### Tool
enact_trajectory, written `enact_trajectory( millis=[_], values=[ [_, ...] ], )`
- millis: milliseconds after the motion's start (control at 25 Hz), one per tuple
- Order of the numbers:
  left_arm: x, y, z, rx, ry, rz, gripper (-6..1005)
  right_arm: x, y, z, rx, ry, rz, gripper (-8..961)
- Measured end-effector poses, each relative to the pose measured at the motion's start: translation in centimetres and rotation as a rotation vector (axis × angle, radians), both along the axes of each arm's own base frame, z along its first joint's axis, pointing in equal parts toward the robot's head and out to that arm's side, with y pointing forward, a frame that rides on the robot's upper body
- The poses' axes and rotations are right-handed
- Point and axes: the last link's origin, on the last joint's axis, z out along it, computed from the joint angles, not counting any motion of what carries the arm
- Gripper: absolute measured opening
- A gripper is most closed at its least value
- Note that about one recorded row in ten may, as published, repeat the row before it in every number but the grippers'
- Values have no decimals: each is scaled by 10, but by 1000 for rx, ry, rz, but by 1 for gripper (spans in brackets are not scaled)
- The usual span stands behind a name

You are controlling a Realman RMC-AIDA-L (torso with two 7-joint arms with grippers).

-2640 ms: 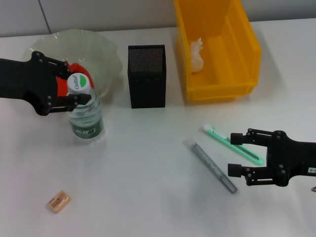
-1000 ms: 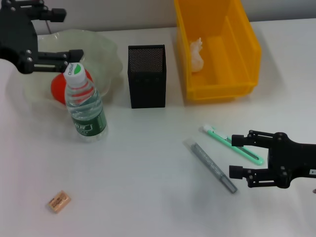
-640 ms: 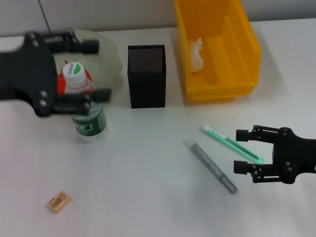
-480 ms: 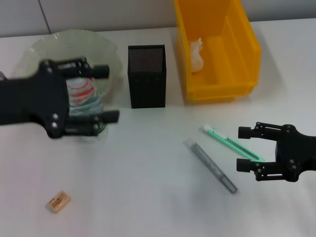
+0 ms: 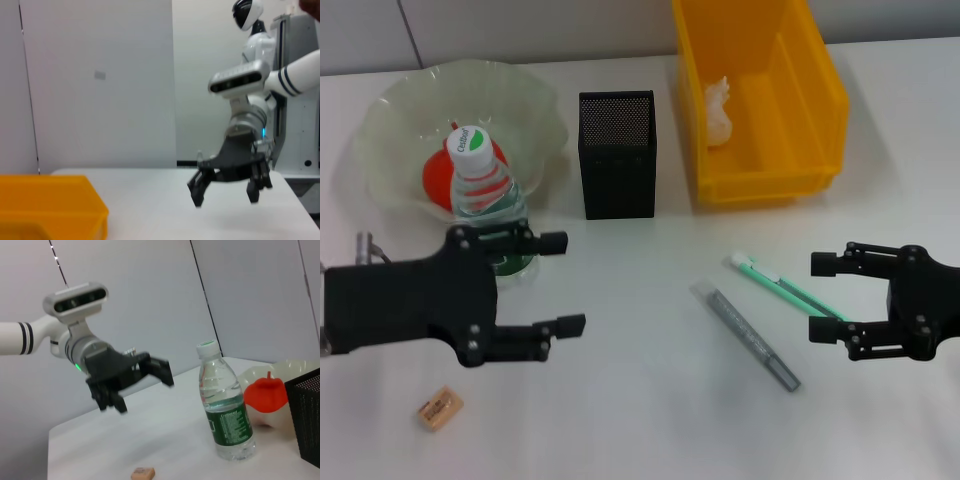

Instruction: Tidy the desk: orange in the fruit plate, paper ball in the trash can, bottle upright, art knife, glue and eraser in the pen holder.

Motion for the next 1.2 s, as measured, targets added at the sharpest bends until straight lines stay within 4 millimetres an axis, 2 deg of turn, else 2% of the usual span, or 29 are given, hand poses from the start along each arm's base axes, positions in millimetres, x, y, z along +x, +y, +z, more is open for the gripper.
enact_trajectory(
  millis=[160,320,360,440,640,800,880,960,1000,1120,1200],
  values=[
    [-13,-7,-15,-5,-9,15,788,-2,3,3,-9,-4,-7,843],
    [-18,-13,-24,-6,-30,10,787,-11,15,20,-68,-77,-76,843],
    [-19,-15,-27,-6,-33,10,787,-23,25,34,-97,-160,-130,843],
    [-22,-17,-31,3,-37,11,787,-28,29,39,-107,-195,-155,843],
    [-26,-20,-38,23,-51,12,787,-69,56,66,-143,-405,-331,843],
    [-27,-21,-41,29,-66,20,787,-96,75,77,-178,-538,-462,843],
    [-27,-22,-41,28,-66,23,787,-108,86,79,-160,-638,-513,843],
    [-31,-25,-49,32,-67,33,787,-121,95,71,-153,-756,-534,843],
    [-31,-25,-49,32,-67,33,787,-121,95,71,-153,-756,-534,843],
    [-31,-25,-51,32,-65,33,787,-135,103,55,-164,-835,-526,843],
    [-31,-26,-51,31,-65,32,787,-146,109,36,-182,-894,-510,843]
  ],
)
